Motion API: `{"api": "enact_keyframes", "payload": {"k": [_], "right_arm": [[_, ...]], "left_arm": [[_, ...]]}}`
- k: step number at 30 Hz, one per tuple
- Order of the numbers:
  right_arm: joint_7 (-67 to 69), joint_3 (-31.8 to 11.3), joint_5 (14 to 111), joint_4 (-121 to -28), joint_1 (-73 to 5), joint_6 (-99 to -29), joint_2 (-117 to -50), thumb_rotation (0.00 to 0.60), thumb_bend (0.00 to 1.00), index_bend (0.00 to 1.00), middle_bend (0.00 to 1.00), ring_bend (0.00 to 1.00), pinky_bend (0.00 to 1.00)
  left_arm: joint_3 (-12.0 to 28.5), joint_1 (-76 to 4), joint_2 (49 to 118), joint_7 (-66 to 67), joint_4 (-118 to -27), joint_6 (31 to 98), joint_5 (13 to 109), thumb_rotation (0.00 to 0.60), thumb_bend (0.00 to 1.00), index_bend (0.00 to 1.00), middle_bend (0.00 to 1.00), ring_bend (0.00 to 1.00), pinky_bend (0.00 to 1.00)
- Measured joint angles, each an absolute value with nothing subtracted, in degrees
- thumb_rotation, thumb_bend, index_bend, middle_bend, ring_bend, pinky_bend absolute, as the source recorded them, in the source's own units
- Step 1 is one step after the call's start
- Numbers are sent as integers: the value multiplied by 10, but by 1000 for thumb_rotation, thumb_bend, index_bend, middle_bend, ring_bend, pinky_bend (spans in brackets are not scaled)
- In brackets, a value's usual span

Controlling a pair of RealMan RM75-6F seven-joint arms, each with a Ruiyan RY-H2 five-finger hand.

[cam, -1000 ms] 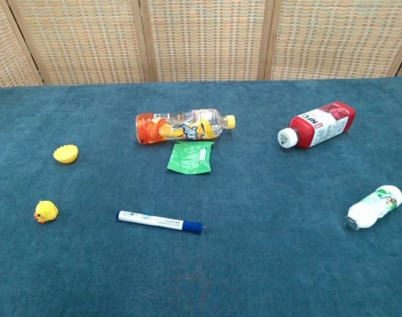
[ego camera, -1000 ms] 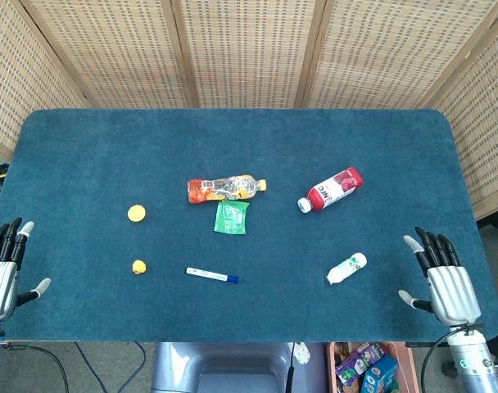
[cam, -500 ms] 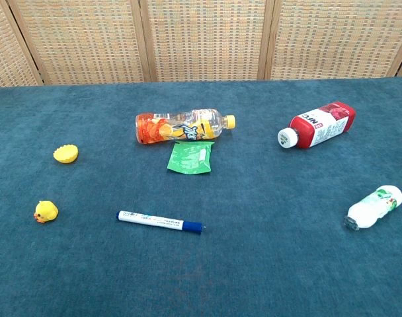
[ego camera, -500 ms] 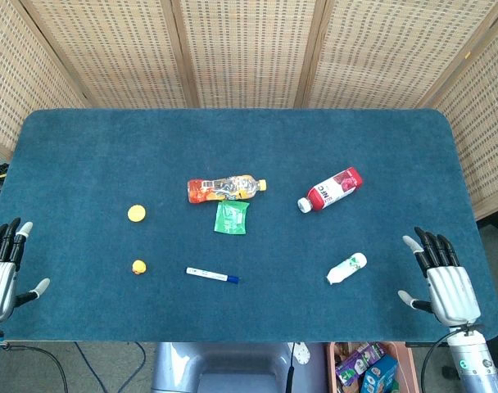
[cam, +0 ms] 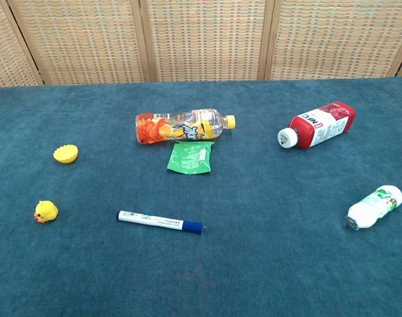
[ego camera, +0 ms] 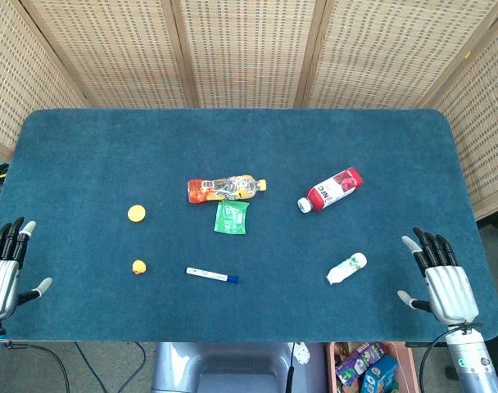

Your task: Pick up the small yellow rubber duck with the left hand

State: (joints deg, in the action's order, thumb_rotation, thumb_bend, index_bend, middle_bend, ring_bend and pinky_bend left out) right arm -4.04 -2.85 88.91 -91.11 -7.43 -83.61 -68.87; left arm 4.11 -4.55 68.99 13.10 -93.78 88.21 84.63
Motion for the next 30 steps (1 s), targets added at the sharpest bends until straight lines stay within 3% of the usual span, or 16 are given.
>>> {"api": "enact_keyframes", "payload": {"k": [7,21,30], "right_arm": [[-36,-29,889,-912,-71,-843,-686,600,30,8,0,0,0],[-26,-32,886,-911,-70,-845,-684,600,30,8,0,0,0],[-20,-33,885,-909,-69,-847,-683,600,30,8,0,0,0]], "left_arm": [[37,-49,688,131,-946,876,855,600,158,181,0,0,0],[23,-100,670,180,-983,792,886,600,158,235,0,0,0],[18,-143,688,250,-988,722,886,600,211,285,0,0,0]]}}
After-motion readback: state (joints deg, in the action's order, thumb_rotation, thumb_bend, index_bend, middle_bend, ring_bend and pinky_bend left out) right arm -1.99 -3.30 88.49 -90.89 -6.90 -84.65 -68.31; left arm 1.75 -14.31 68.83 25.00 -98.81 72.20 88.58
